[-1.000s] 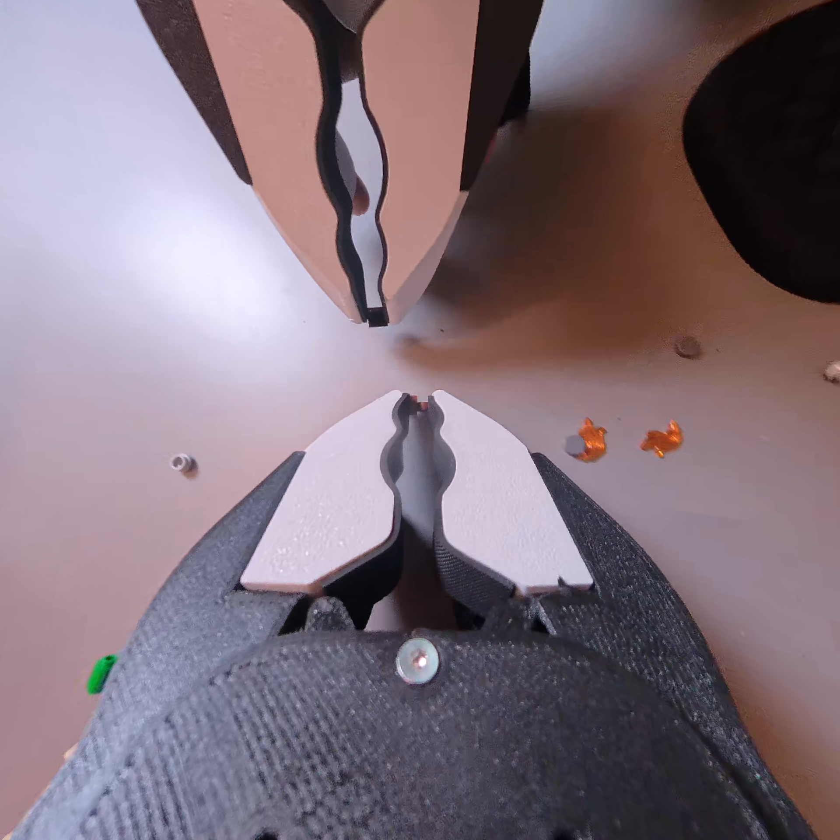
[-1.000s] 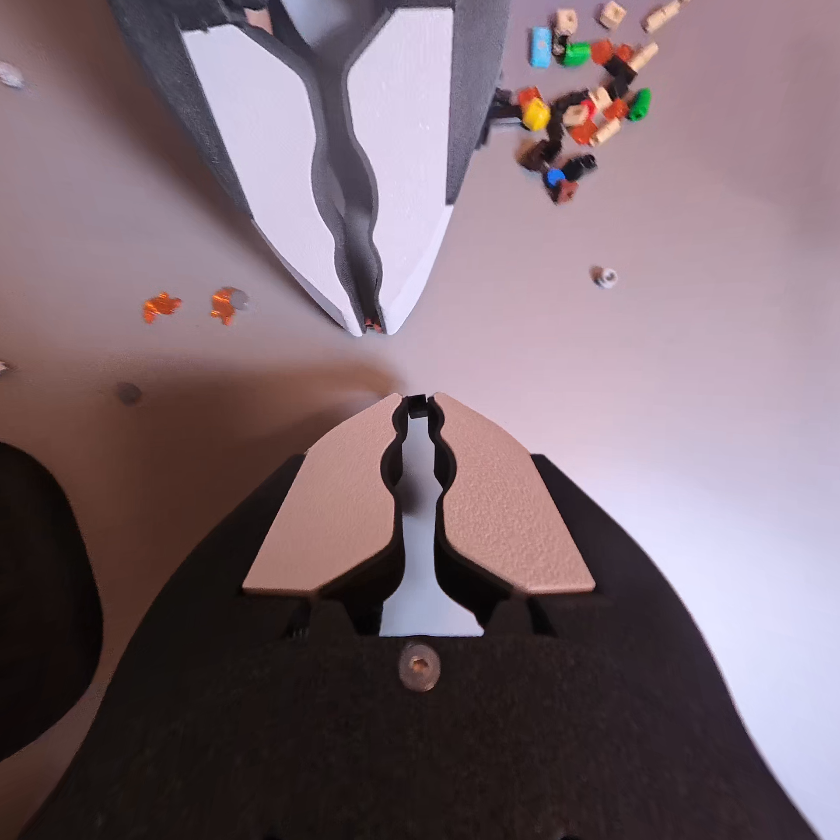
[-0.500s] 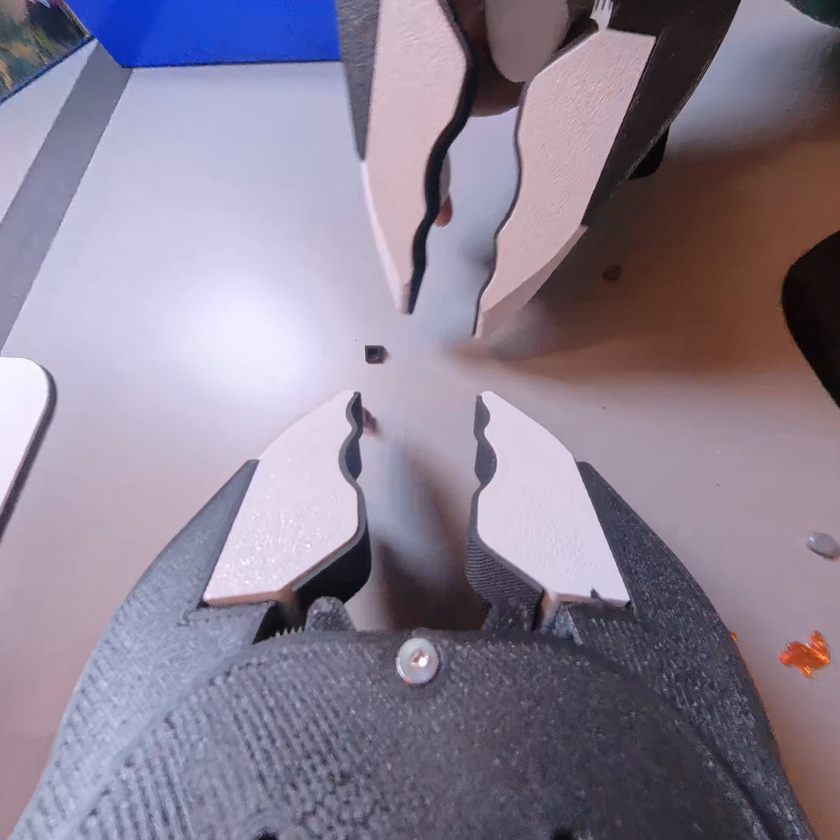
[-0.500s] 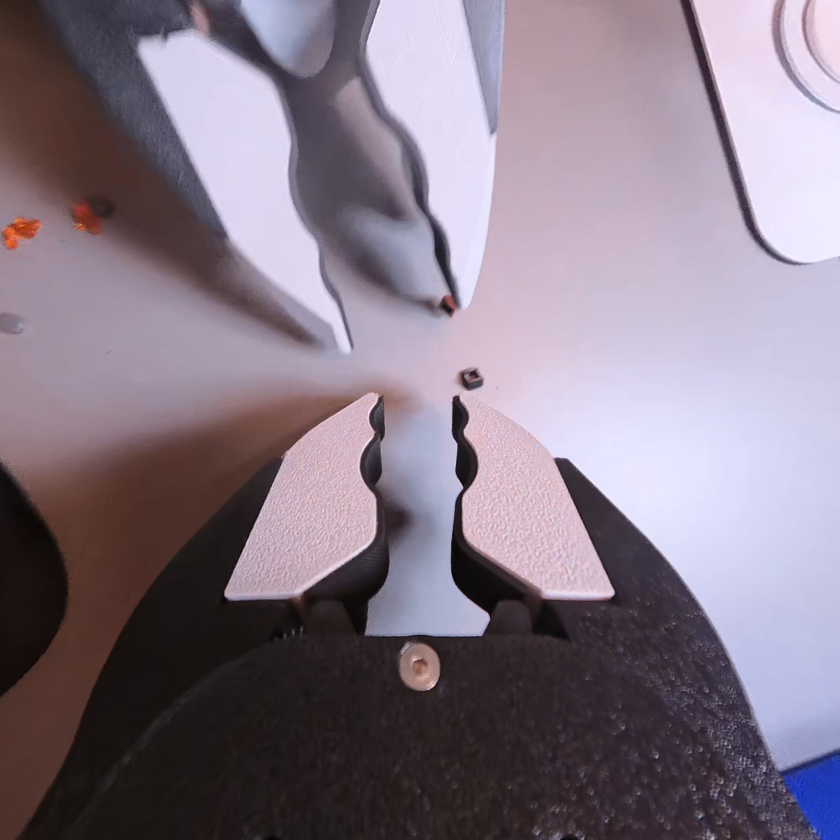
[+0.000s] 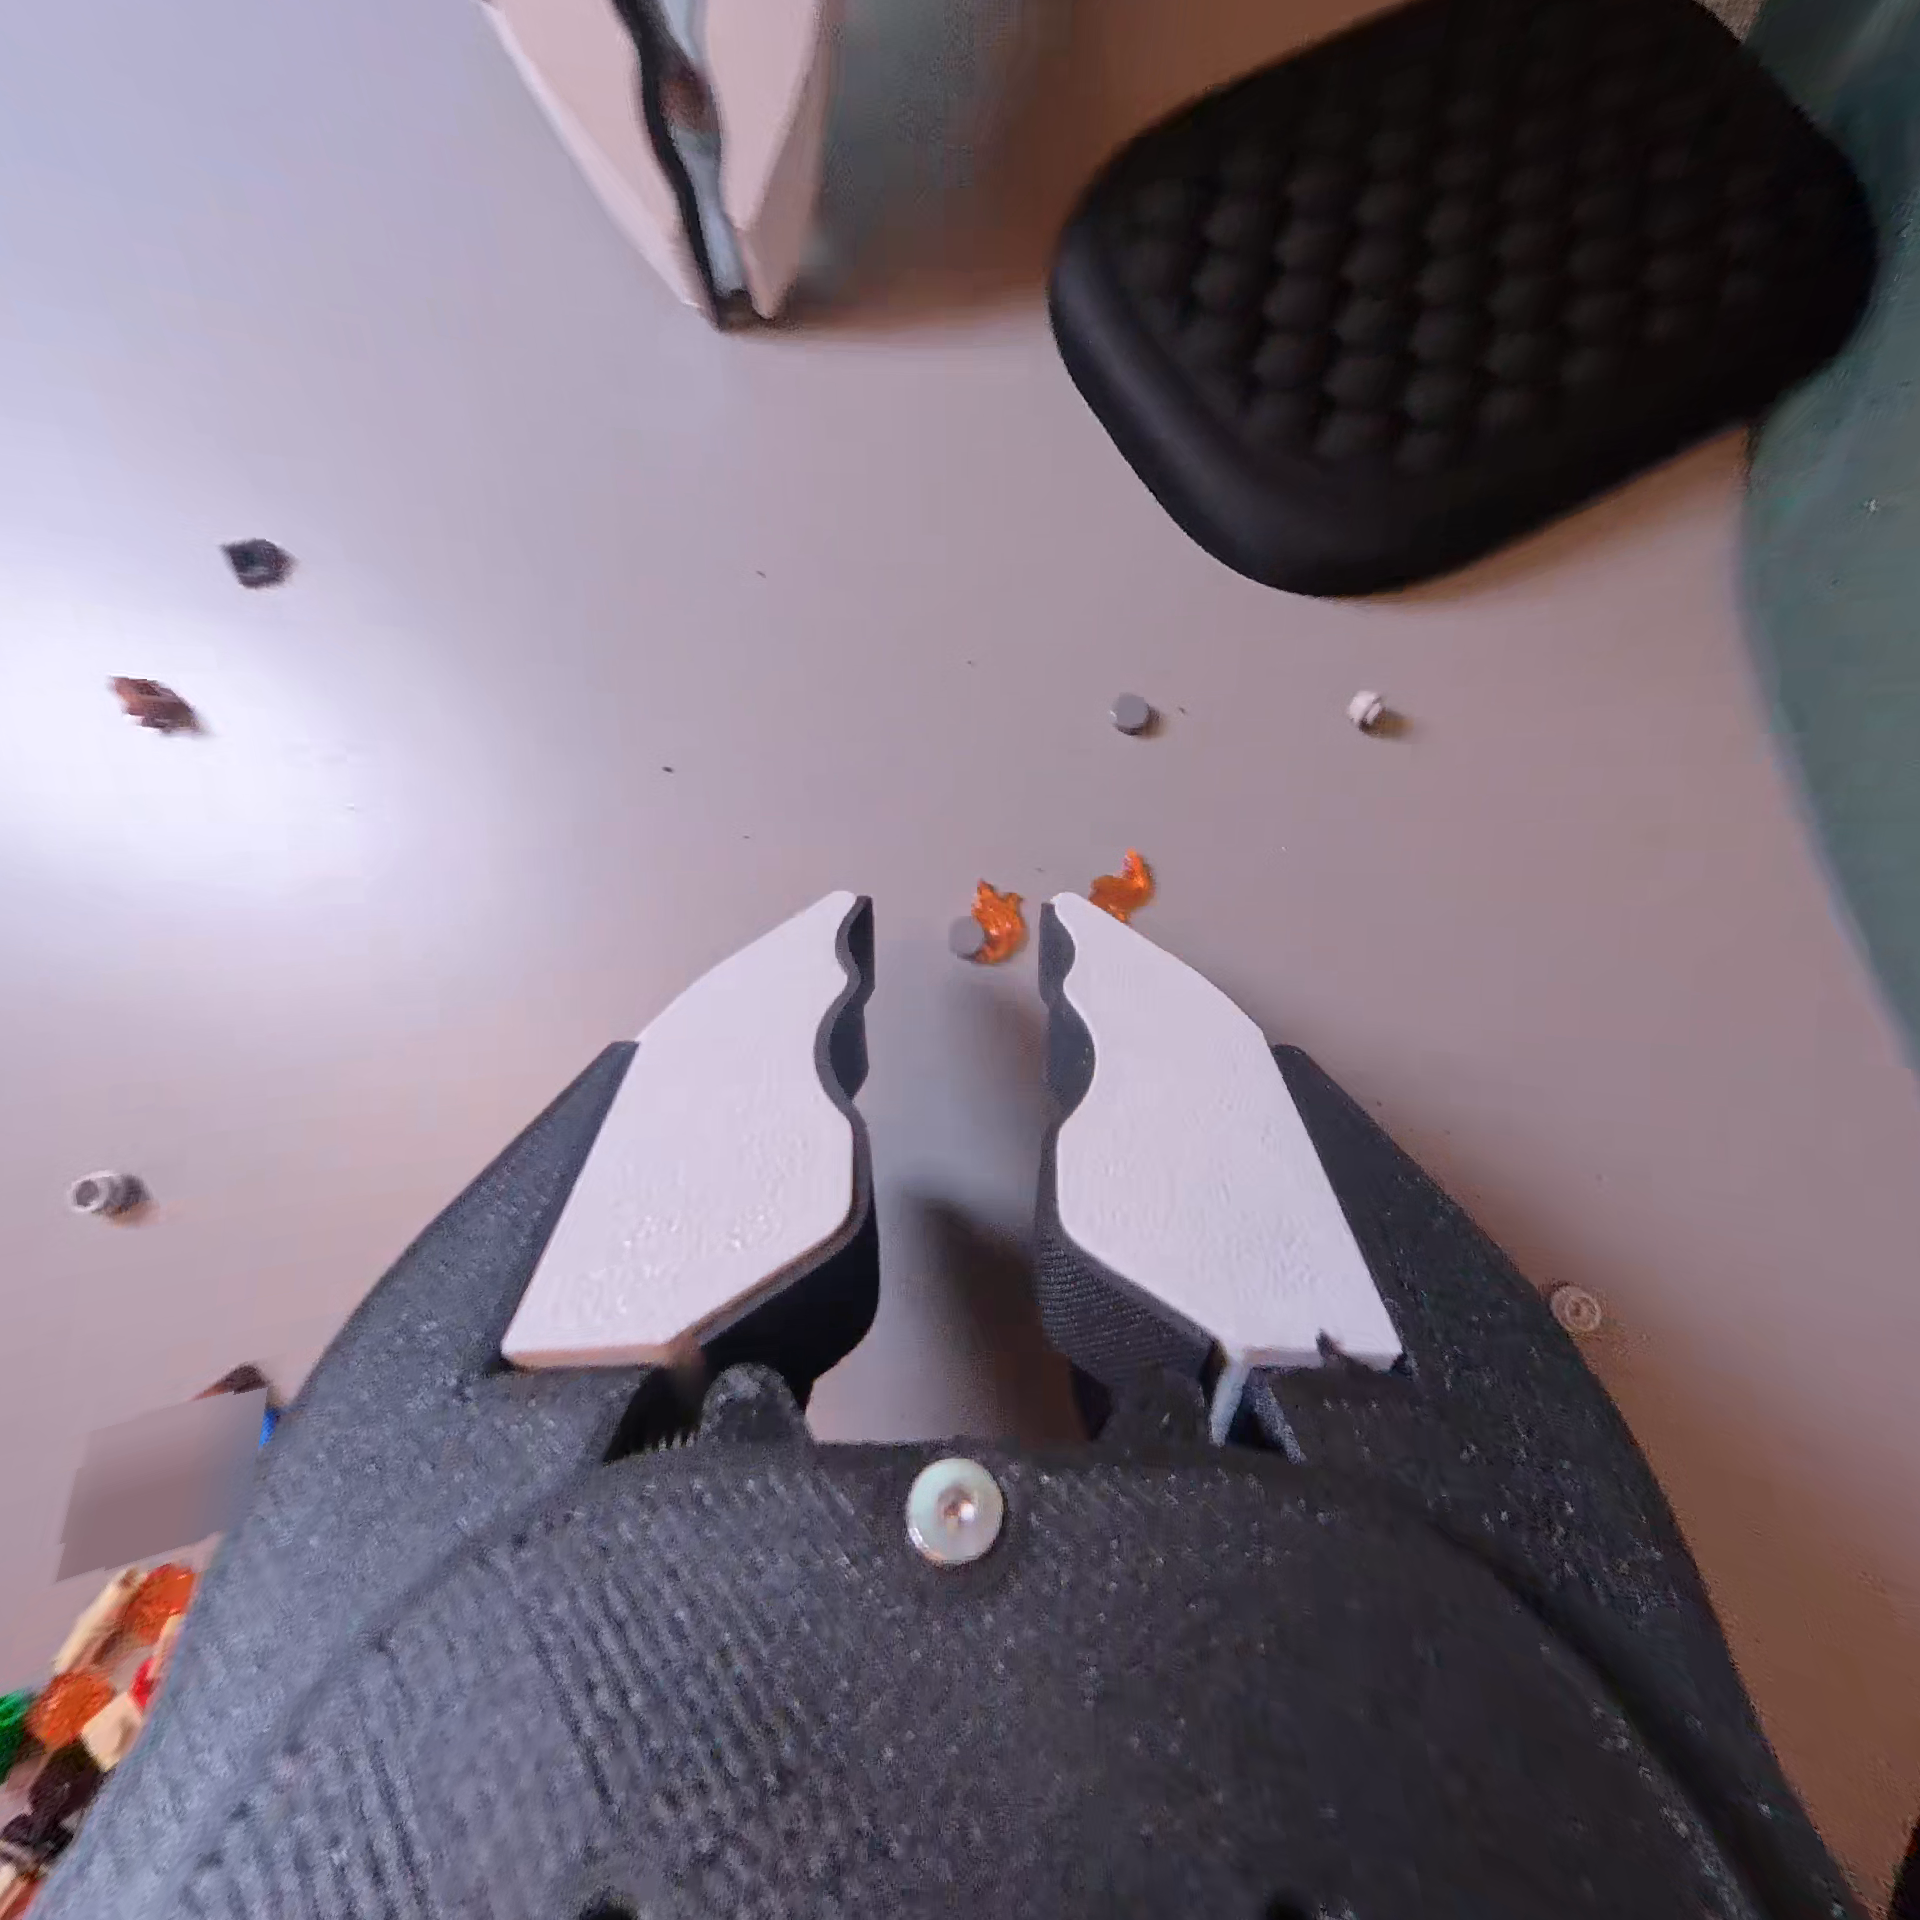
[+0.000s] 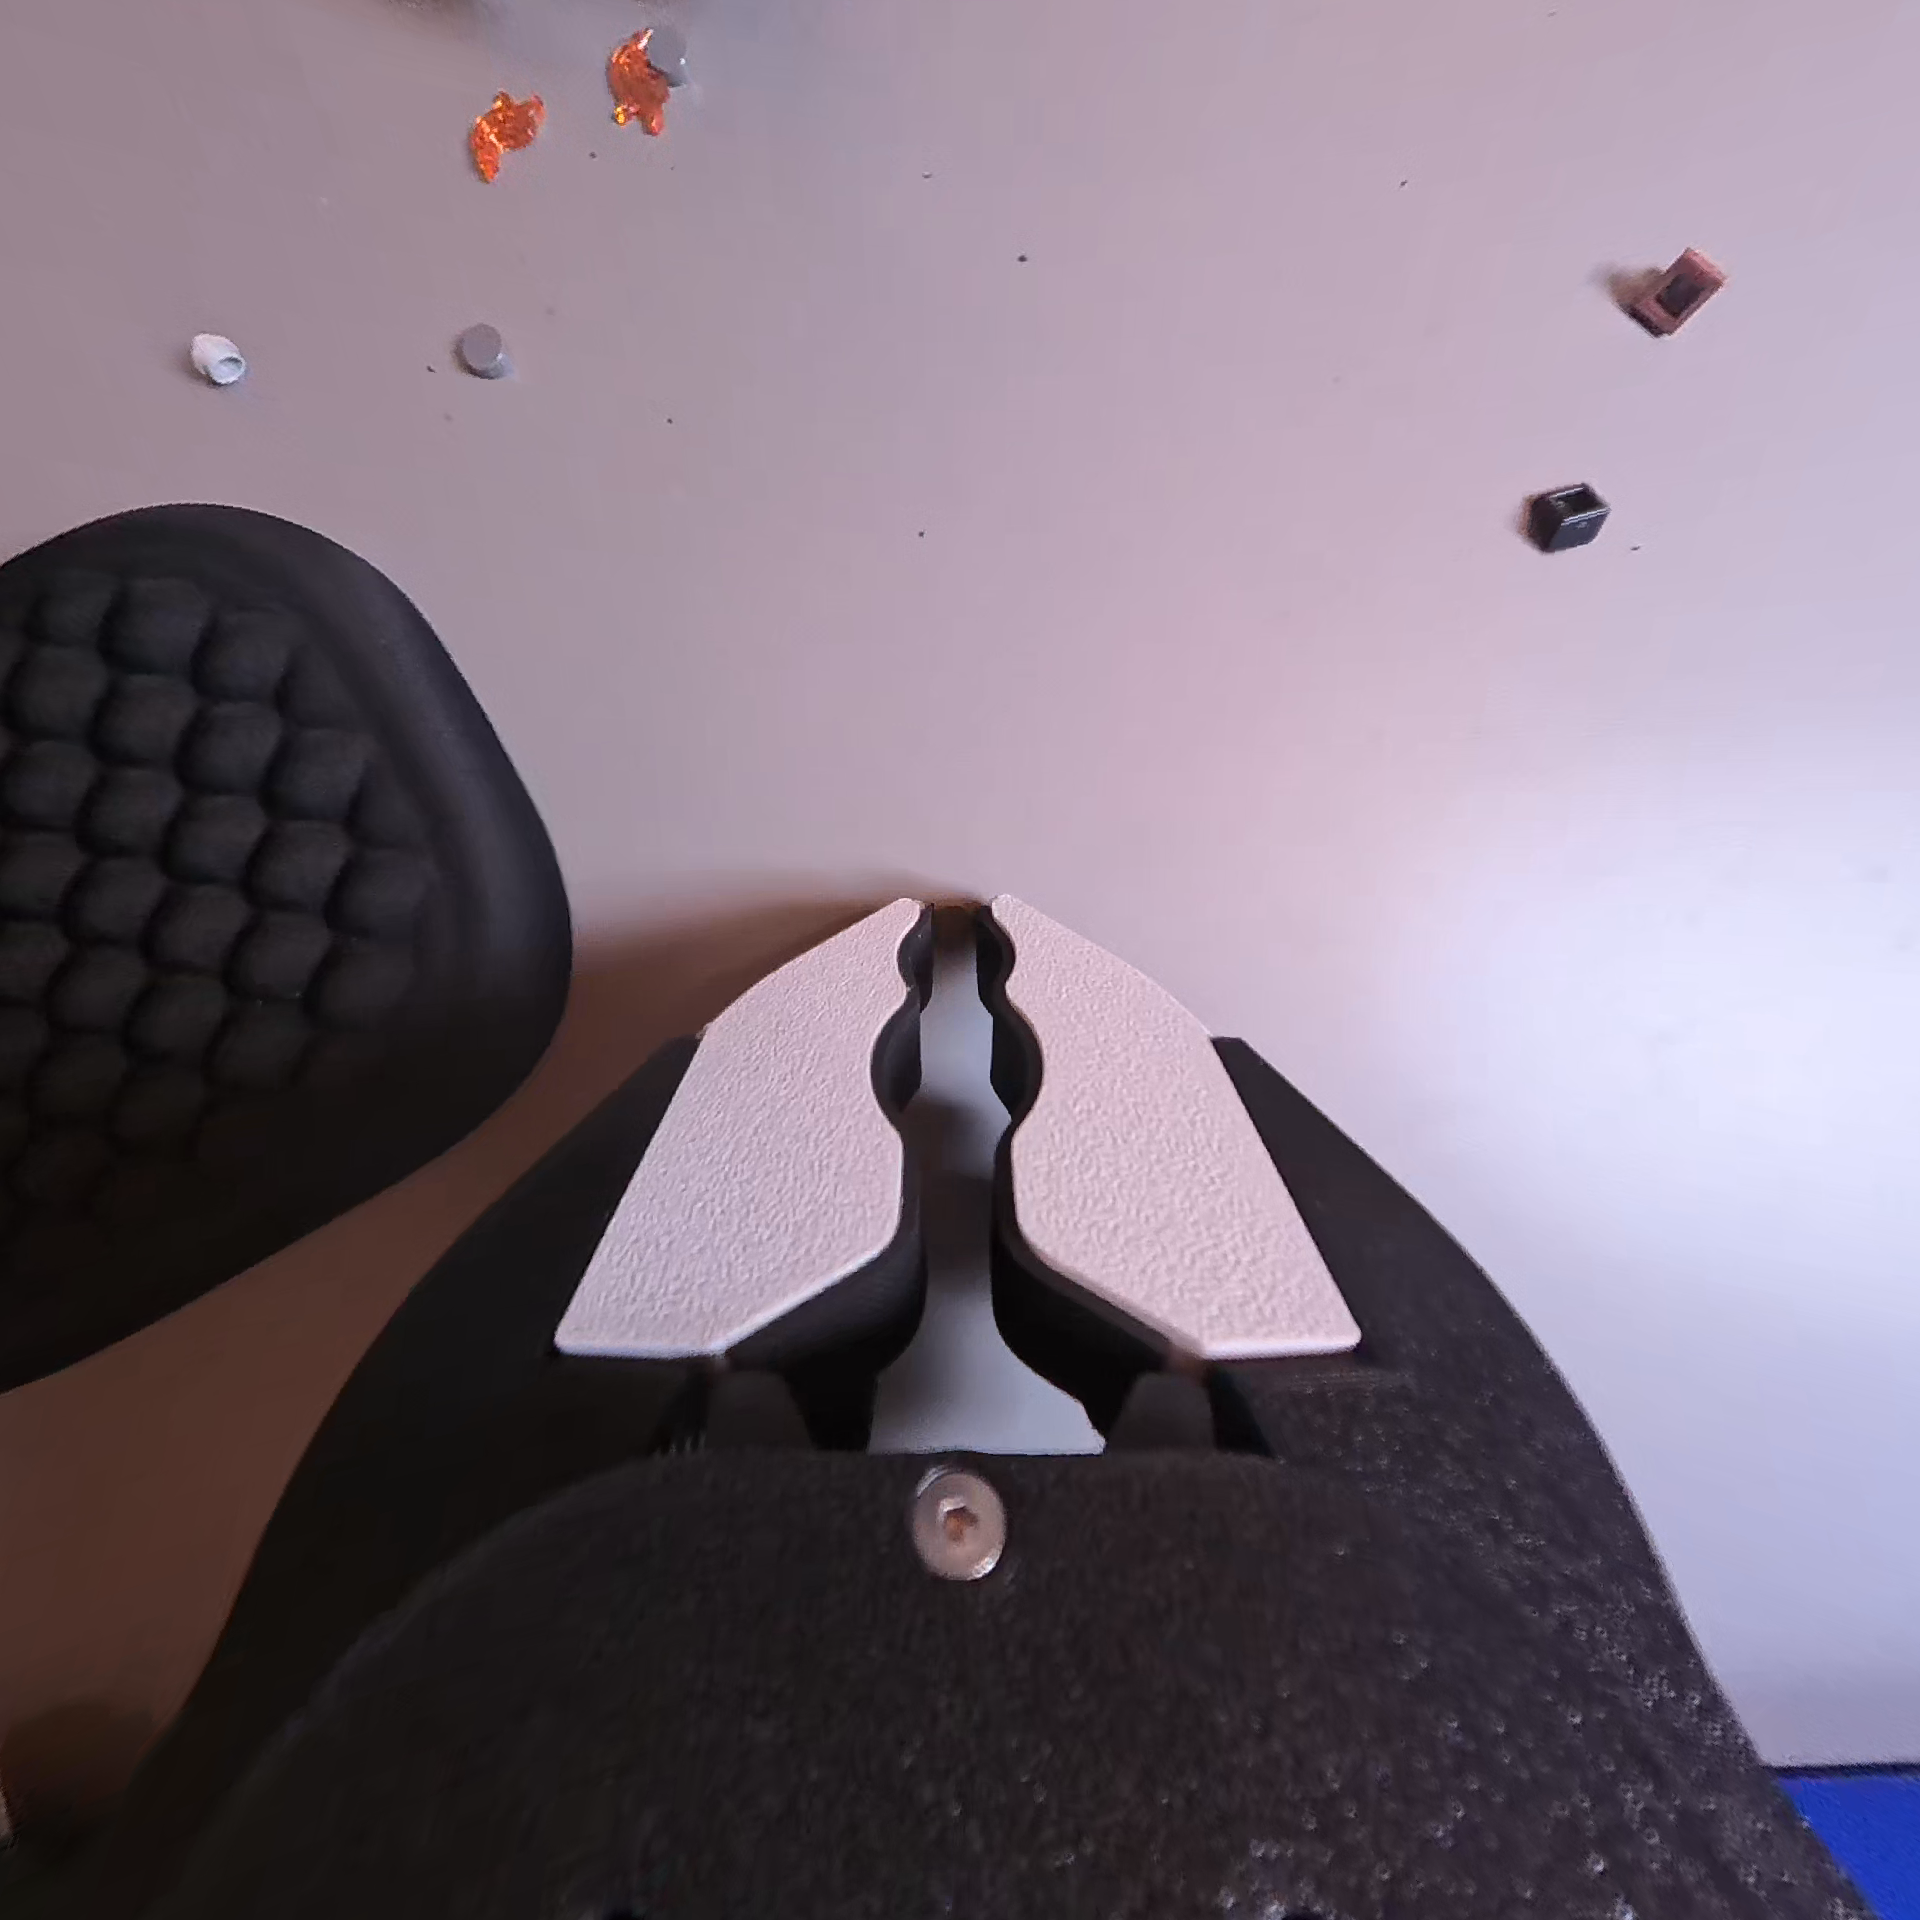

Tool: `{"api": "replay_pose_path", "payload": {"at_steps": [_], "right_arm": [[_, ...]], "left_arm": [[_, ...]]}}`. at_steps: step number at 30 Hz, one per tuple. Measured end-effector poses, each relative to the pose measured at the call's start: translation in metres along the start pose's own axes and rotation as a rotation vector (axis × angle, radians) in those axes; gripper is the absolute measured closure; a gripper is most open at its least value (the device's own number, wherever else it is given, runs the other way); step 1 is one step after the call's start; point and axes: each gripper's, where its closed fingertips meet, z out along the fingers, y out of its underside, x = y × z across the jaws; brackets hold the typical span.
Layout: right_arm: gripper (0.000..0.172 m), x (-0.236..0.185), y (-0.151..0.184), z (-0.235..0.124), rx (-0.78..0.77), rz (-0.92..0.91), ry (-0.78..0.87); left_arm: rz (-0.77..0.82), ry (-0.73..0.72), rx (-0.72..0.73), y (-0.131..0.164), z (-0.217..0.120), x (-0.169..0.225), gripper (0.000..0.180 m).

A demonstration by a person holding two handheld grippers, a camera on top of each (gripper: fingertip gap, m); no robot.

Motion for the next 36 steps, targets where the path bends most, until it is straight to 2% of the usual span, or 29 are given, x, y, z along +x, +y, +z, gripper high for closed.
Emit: {"api": "replay_pose_path", "payload": {"at_steps": [4,6,8,9,12,14,20,22,25,28,31,36], "right_arm": [[0.164,0.017,-0.019,0.003,0.051,-0.027,0.04],[0.164,0.04,-0.039,0.003,0.131,-0.019,0.114],[0.164,0.068,-0.057,0.004,0.197,0.0,0.207],[0.164,0.081,-0.064,0.005,0.219,0.004,0.242],[0.163,0.101,-0.074,0.017,0.233,0.013,0.262],[0.156,0.106,-0.075,0.025,0.218,0.012,0.26],[0.143,0.1,-0.077,0.021,0.247,-0.005,0.261],[0.139,0.095,-0.075,0.02,0.246,-0.009,0.249],[0.13,0.088,-0.071,0.022,0.211,-0.018,0.225],[0.129,0.086,-0.072,0.022,0.202,-0.034,0.225],[0.133,0.072,-0.077,0.02,0.216,-0.053,0.168],[0.143,0.041,-0.094,0.032,0.224,-0.129,0.08]], "left_arm": [[0.022,0.008,-0.039,0.008,0.012,0.006,0.153],[0.031,0.013,-0.046,0.008,0.017,0.007,0.159],[0.058,0.002,-0.044,0.005,0.019,0.004,0.173],[0.069,-0.016,-0.043,0.003,0.021,0.0,0.173],[0.07,-0.112,-0.028,-0.003,0.024,-0.023,0.173],[0.03,-0.178,0.011,-0.011,0.025,-0.046,0.173],[-0.04,-0.334,0.063,-0.025,0.021,-0.106,0.173],[-0.07,-0.335,0.084,-0.028,0.021,-0.112,0.161],[-0.094,-0.306,0.088,-0.027,0.021,-0.111,0.147],[-0.088,-0.311,0.069,-0.022,0.017,-0.107,0.138],[-0.055,-0.296,0.038,-0.017,0.007,-0.094,0.139],[0.019,-0.086,-0.025,-0.004,-0.005,-0.035,0.149]]}}
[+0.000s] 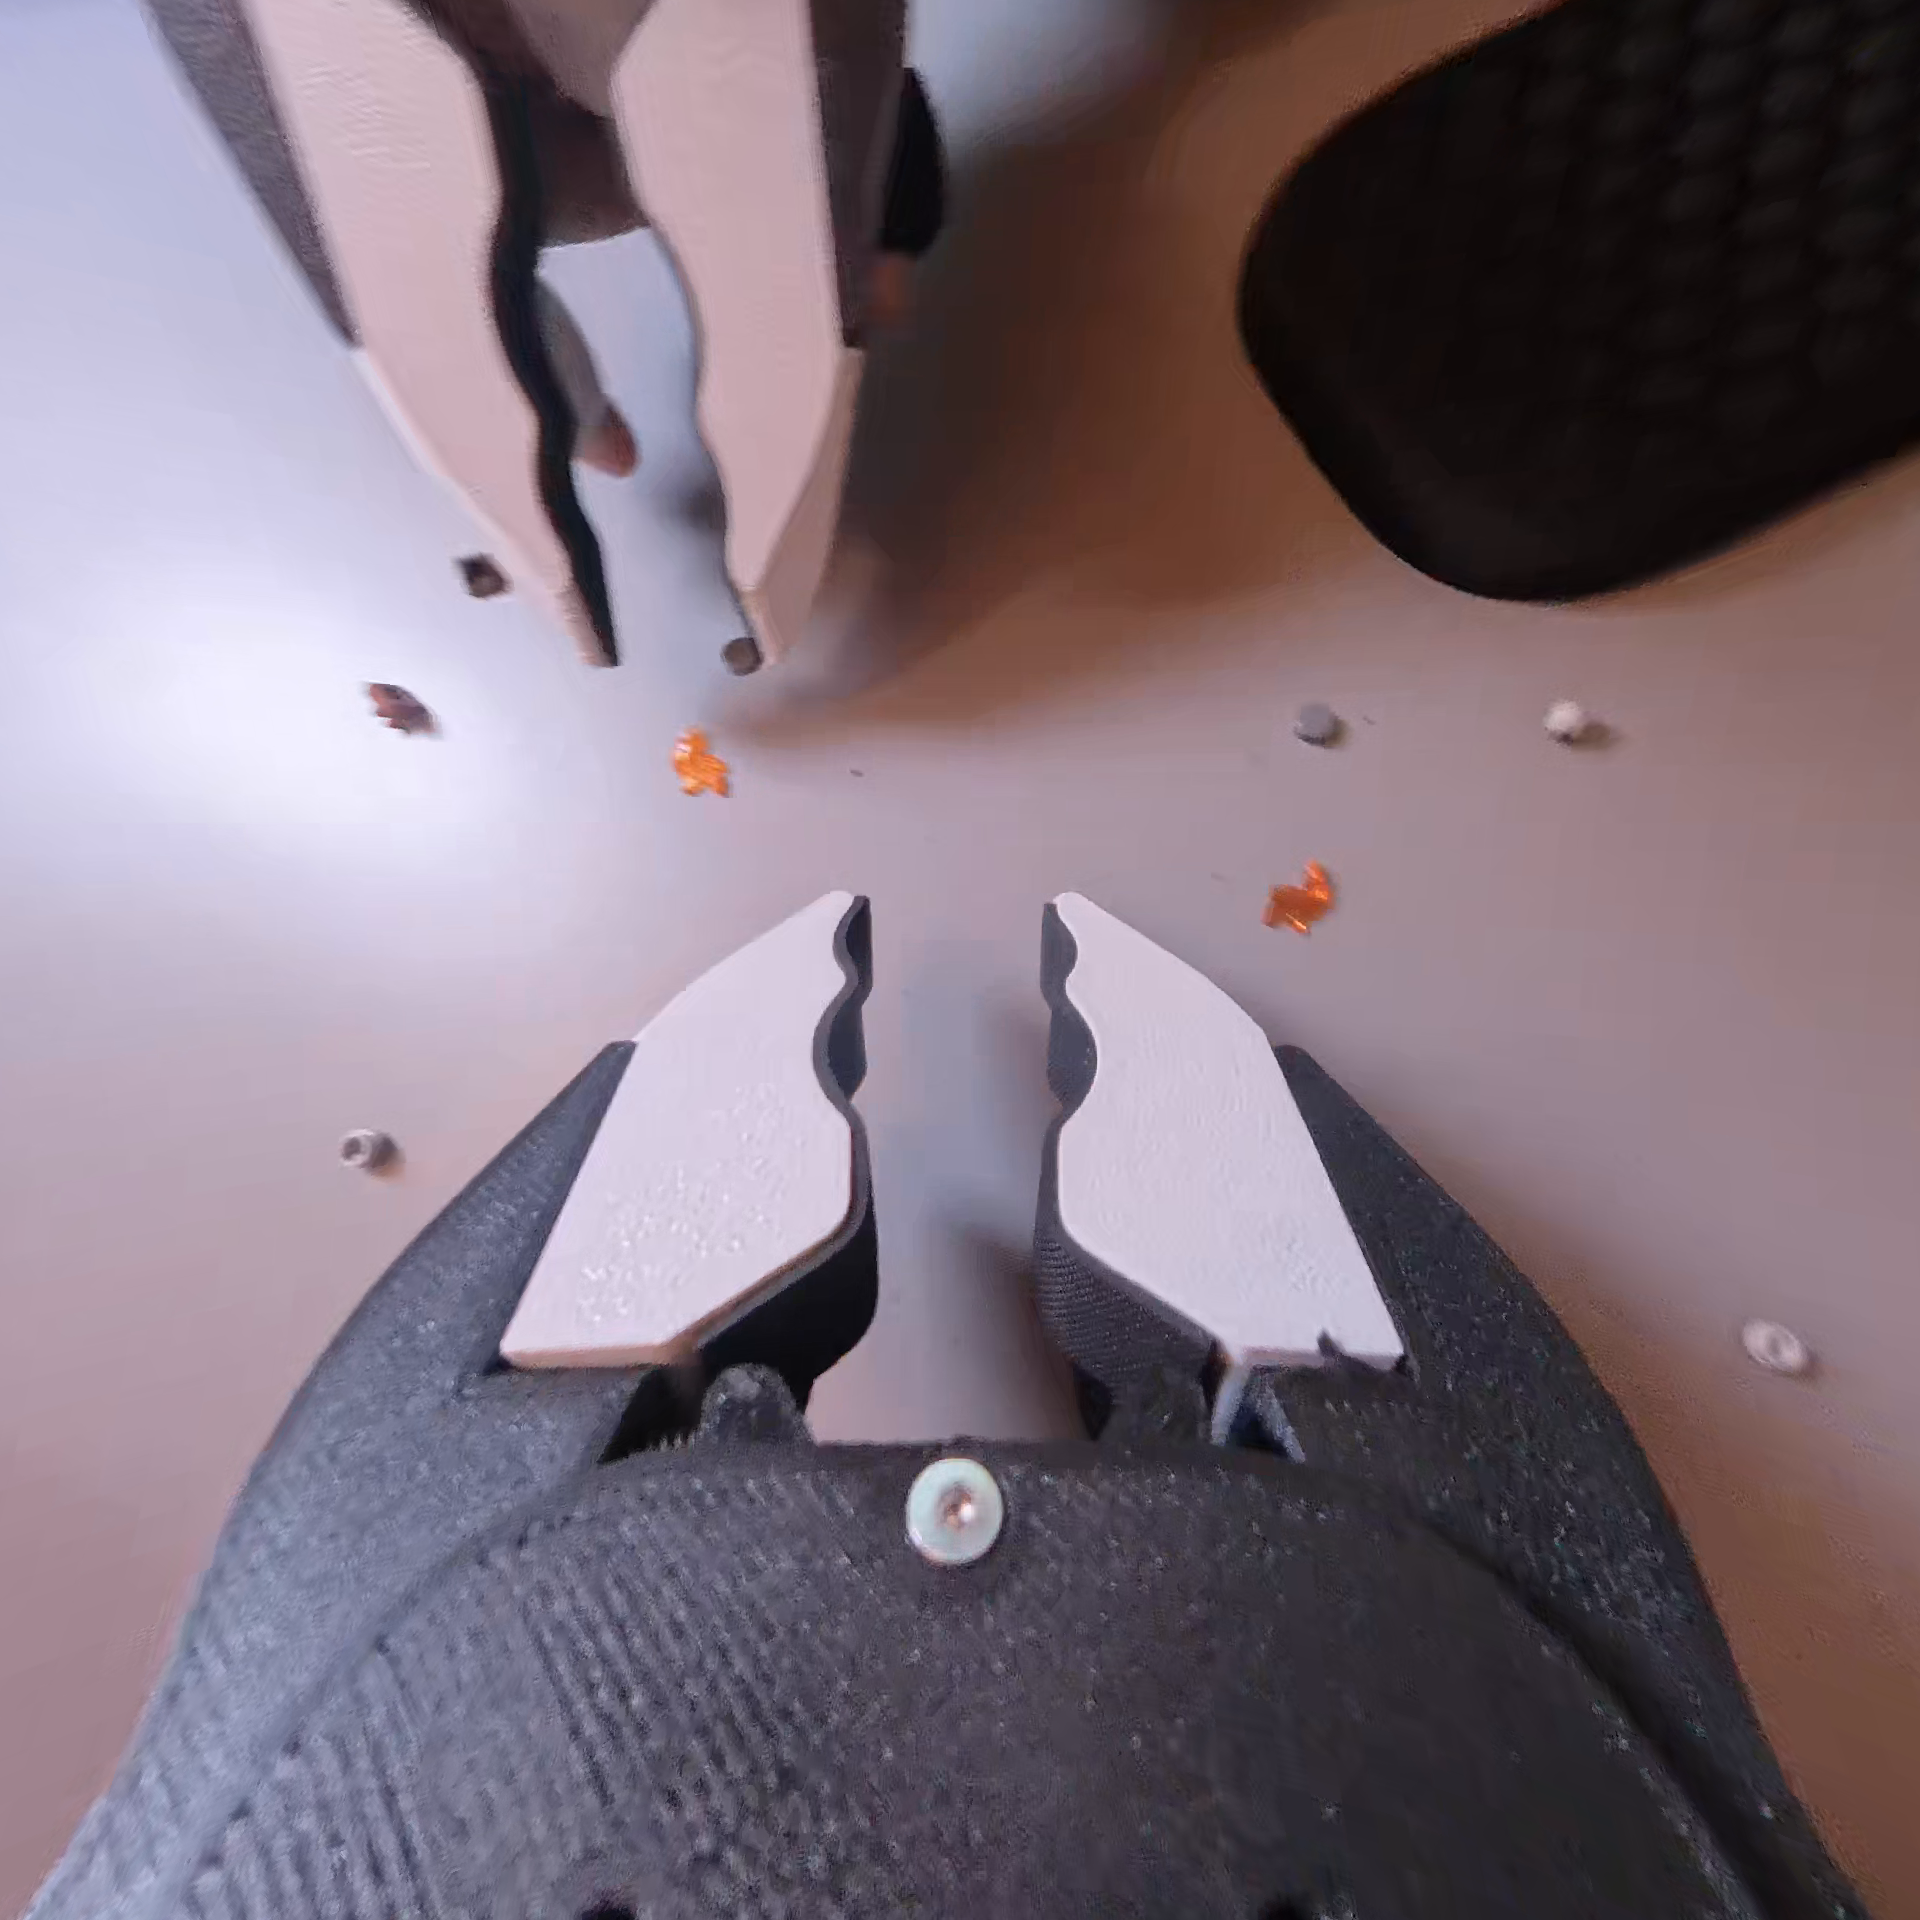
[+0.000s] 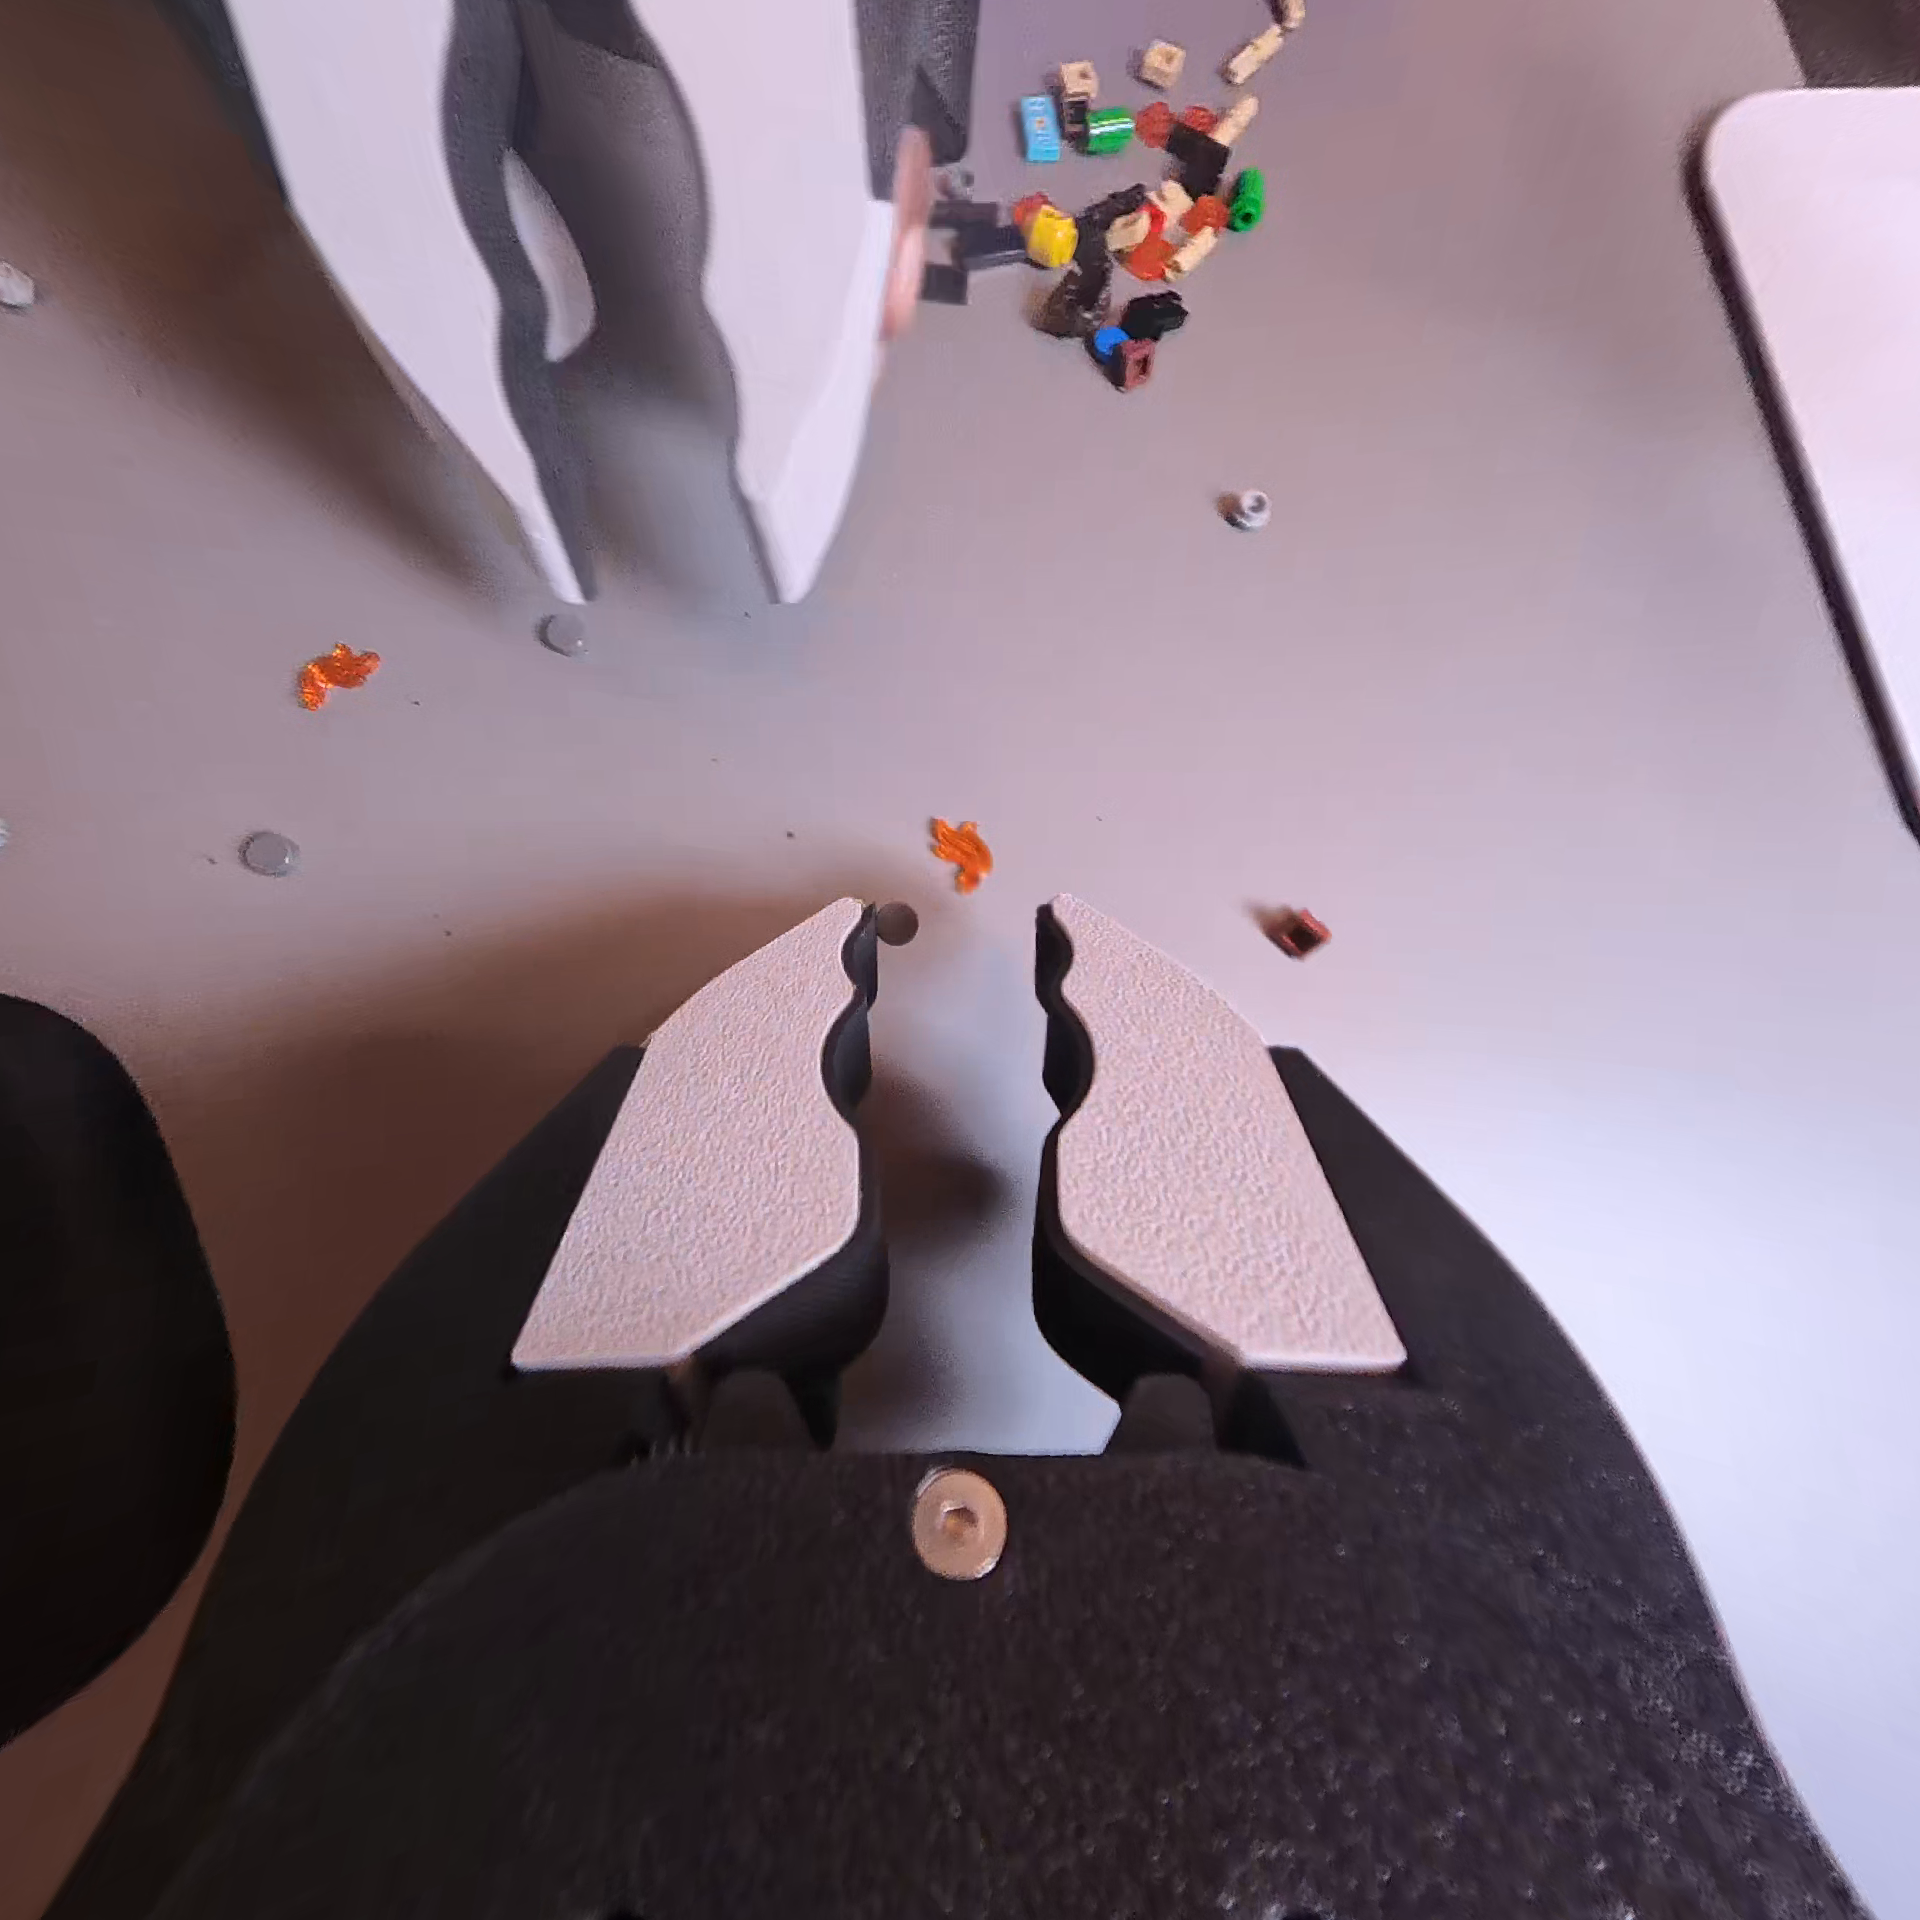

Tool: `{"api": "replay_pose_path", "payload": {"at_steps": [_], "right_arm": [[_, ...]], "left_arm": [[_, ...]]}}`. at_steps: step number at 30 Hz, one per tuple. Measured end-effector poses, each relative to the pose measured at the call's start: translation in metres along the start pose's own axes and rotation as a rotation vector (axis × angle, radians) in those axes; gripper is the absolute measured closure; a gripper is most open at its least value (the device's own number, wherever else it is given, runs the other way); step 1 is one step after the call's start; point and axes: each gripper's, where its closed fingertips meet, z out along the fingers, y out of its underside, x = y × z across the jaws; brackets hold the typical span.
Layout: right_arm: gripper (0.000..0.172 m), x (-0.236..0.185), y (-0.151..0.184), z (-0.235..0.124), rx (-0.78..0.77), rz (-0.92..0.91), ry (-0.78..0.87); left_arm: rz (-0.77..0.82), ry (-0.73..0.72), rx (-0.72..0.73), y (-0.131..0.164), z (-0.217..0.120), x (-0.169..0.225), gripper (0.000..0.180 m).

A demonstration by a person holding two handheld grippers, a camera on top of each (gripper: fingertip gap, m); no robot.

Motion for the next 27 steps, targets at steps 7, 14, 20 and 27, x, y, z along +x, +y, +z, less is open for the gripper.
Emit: {"api": "replay_pose_path", "payload": {"at_steps": [7,14,20,27], "right_arm": [[0.152,0.002,-0.001,0.022,-0.127,0.018,-0.045],[0.157,0.046,0.009,0.015,-0.205,0.064,0.103],[0.149,0.063,0.012,-0.004,-0.167,0.017,0.197],[0.138,0.064,0.009,-0.011,-0.099,-0.021,0.216]], "left_arm": [[0.035,0.097,-0.062,0.015,0.013,0.032,0.158],[0.064,0.011,-0.057,0.01,0.021,0.014,0.178],[0.02,-0.167,-0.005,0.002,0.031,-0.035,0.179],[-0.005,-0.305,0.065,-0.02,0.035,-0.077,0.166]]}}
